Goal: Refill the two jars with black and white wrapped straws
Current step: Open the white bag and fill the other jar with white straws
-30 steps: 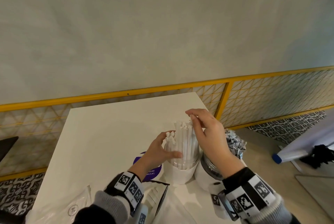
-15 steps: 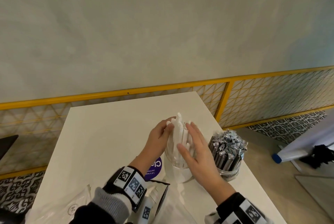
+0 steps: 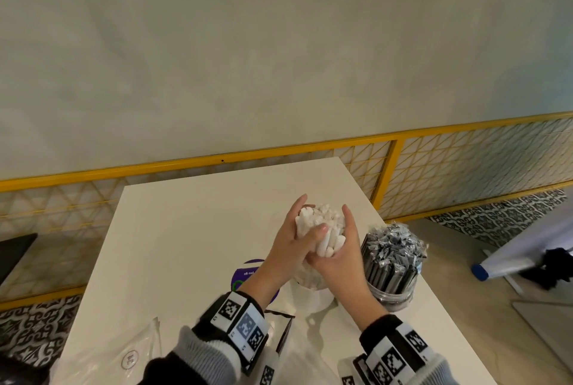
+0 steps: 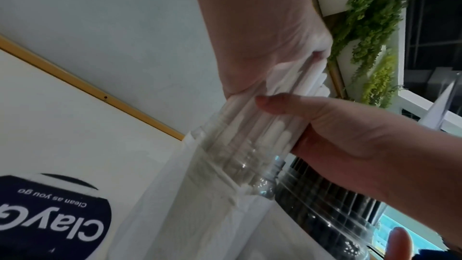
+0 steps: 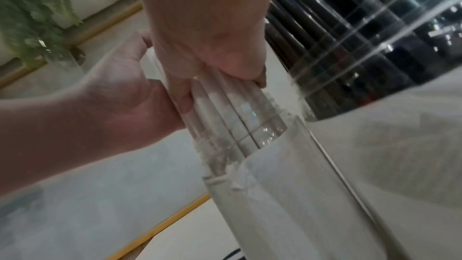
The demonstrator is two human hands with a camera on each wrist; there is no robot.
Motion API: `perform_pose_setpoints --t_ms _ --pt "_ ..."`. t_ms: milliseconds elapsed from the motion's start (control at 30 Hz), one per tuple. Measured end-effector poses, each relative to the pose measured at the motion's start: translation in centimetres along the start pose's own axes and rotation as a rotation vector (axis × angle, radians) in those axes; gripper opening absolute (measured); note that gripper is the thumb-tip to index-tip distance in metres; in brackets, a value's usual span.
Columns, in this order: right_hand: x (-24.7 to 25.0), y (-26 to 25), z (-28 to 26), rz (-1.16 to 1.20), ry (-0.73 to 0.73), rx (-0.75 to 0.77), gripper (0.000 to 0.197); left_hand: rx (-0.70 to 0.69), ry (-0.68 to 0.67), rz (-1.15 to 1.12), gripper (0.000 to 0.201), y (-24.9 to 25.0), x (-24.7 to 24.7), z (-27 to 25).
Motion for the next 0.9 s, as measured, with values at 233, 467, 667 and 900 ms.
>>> perform_pose_setpoints --t_ms 233,467,667,900 --pt "0.7 -2.2 -0.7 -0.116 -0.065 0.224 0.111 -0.115 0.111 -0.038 0.064 0.8 0.8 -0.3" --pt "-0.4 -1.5 0.1 -0.490 -0.200 0.430 0.050 0.018 -0.002 0.075 0.039 -1.5 0.5 0.1" --pt "-0.3 -2.9 -0.6 -0.594 -0.146 0.594 0.043 -0.089 0.232 0.275 0.027 -1.6 4.8 -2.0" --pt "-5.8 -0.2 -8.9 -0.352 -0.822 0.649 0.023 0.097 0.172 0.873 0.026 -9.6 11.1 -6.8"
Point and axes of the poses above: each hand's wrist, its own z-axis towards the middle knuckle, its own x-axis out of the back of the hand, y = z × x, the point moved 4 cm from there along z, towards the middle knuckle, and after that the axes turned 10 degrees about x, right-handed, at the moved point
